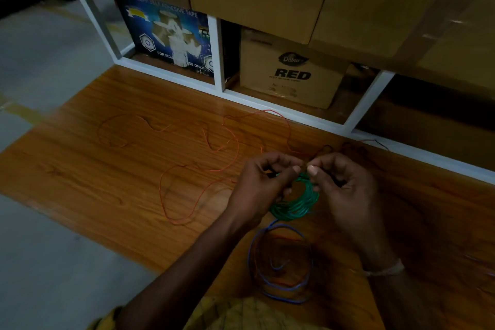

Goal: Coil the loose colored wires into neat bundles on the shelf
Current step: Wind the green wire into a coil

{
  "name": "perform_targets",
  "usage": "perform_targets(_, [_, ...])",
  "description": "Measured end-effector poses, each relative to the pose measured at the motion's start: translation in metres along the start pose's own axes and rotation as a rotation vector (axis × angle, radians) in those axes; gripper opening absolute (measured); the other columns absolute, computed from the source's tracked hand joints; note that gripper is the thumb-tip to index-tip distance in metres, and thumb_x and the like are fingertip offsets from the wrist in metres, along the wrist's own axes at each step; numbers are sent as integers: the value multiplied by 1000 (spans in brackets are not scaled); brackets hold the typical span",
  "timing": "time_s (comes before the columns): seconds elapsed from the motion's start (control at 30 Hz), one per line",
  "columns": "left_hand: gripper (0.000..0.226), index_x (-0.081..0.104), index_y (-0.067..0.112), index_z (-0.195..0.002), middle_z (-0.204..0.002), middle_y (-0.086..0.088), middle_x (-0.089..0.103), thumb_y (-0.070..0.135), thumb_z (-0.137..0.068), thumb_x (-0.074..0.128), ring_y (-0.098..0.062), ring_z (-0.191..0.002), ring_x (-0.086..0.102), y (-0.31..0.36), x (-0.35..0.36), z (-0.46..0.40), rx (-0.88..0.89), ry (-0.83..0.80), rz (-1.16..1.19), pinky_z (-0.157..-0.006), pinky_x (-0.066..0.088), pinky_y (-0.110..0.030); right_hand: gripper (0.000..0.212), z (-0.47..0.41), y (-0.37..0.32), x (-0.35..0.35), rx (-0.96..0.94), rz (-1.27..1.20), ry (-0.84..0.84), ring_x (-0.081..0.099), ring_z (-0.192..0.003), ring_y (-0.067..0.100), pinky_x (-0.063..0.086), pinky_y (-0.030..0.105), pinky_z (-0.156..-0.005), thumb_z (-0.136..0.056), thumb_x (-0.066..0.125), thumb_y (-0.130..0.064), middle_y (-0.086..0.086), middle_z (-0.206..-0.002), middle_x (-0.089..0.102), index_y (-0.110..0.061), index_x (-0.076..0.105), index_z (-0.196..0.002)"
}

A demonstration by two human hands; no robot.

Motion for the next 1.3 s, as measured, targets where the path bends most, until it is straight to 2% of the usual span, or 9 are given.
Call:
perform_targets(0.07, [9,78,13,-105,-73,3,63,14,-100,70,-10,-63,60,0,-2,-1,-12,-20,3,-51,44,-19,6,-2,-2,1,-10,7,10,67,-72,10,52,17,-62,-95,69,-8,2,-82,70,-12,70,-91])
perform_targets(0.23, [17,74,7,-102,-85,-2,63,23,-102,69,-8,-65,60,1,-5,-7,-81,-25,48,-51,44,-22,5,-10,-4,3,-76,84,98,65,-72,12,49,13,-59,-99,64,-12,2,-86,67,-14,66,-94])
perform_targets(0.43, [14,71,12,-101,-92,-6,62,24,-104,66,-9,-69,59,4,-7,-13,-91,-61,68,-53,44,-21,4,-18,1,6,-57,80,91,70,-91,12,58,31,-70,-100,62,-16,-5,-94,72,-18,64,-97])
perform_targets(0.57, [2,72,15,-97,-86,-1,61,17,-99,72,-12,-72,59,5,-8,-14,-40,-98,28,-56,45,-24,4,-21,2,8,-52,20,105,70,-91,13,53,28,-74,-100,60,-11,-1,-93,72,-13,61,-97])
perform_targets(0.7, [12,68,16,-87,-79,-5,59,13,-95,77,-7,-66,56,3,-6,-18,-1,-5,-21,-55,44,-23,4,-21,2,12,-61,-13,130,67,-85,11,50,19,-73,-100,59,-7,3,-91,69,-5,59,-98])
perform_targets(0.87, [16,67,17,-82,-67,13,60,13,-95,77,1,-64,55,-4,-3,-25,49,71,-54,-59,41,-18,7,-26,10,18,-34,-39,142,68,-85,13,53,27,-75,-100,62,-11,1,-89,70,-15,60,-94])
perform_targets(1.0, [16,68,17,-82,-69,11,63,11,-93,78,0,-65,57,-7,-4,-30,74,107,-59,-60,43,-17,10,-26,13,21,11,-101,144,68,-85,15,54,27,-74,-99,63,-9,5,-91,71,-17,61,-93])
perform_targets(1.17, [14,67,11,-84,-65,1,58,11,-96,74,-7,-58,49,-14,-13,-43,-47,15,63,-53,39,-21,1,-37,13,13,85,-183,99,72,-90,16,57,26,-80,-97,65,-6,7,-94,75,-6,66,-98])
perform_targets(1.3, [15,63,8,-86,-67,-3,54,12,-99,70,-7,-55,47,-22,-17,-59,-141,-16,146,-50,39,-18,12,-45,23,6,165,-156,102,71,-103,19,57,33,-92,-91,75,-14,5,-104,76,-13,70,-102])
Point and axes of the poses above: each hand's wrist, its own z-axis away from the middle knuckle, its own x-axis out of the palm, y = z × x, the point moved 1 cm from there along -z, towards the middle knuckle
